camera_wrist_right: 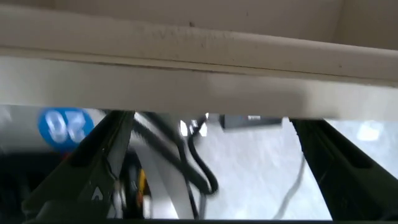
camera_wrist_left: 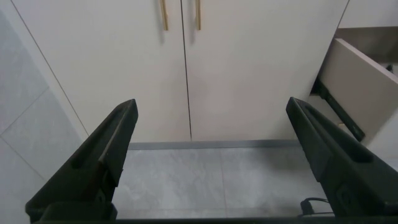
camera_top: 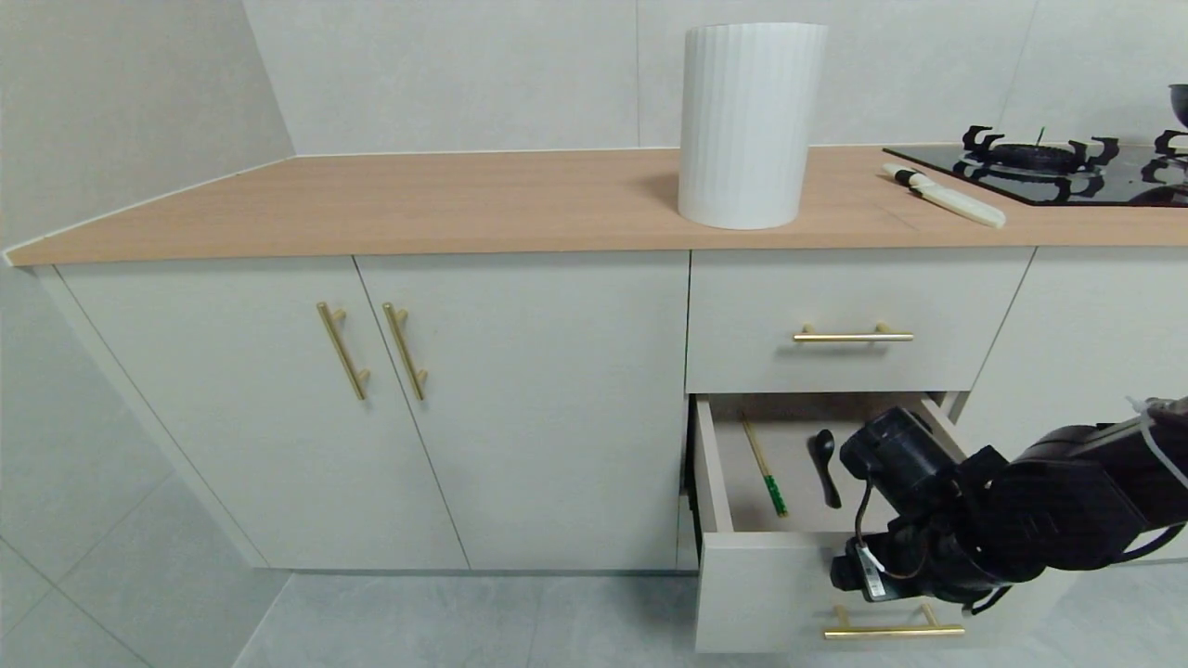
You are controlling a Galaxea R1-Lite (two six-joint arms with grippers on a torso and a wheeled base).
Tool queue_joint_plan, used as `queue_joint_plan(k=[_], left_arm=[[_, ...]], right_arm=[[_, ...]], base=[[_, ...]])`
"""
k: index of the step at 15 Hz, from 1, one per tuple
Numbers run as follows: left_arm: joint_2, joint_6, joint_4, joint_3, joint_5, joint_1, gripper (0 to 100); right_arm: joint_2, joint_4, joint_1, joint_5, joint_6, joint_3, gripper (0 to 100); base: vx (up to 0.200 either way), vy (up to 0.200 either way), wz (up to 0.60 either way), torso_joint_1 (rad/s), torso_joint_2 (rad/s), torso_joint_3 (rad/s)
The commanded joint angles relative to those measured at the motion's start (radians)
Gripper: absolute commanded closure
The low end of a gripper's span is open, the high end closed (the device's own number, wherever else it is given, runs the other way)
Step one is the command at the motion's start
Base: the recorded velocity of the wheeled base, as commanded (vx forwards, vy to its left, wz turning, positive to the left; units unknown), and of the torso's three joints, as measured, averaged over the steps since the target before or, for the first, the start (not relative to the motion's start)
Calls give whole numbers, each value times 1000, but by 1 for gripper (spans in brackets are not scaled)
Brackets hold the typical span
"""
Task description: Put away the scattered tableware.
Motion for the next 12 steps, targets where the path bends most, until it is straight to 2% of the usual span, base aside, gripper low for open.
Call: queue_joint_plan(k=[1, 6, 12], left_arm=[[2, 0, 0, 0, 0, 0, 0], [2, 0, 0, 0, 0, 0, 0], [2, 0, 0, 0, 1, 0, 0]], right_arm=[[43, -64, -39, 2, 1, -18, 0], [124, -279, -89, 1, 3, -8, 0], [247, -607, -134, -2, 38, 17, 0]], base=[[0, 0, 0, 0, 0, 0], [0, 0, 0, 0, 0, 0], [0, 0, 0, 0, 0, 0]])
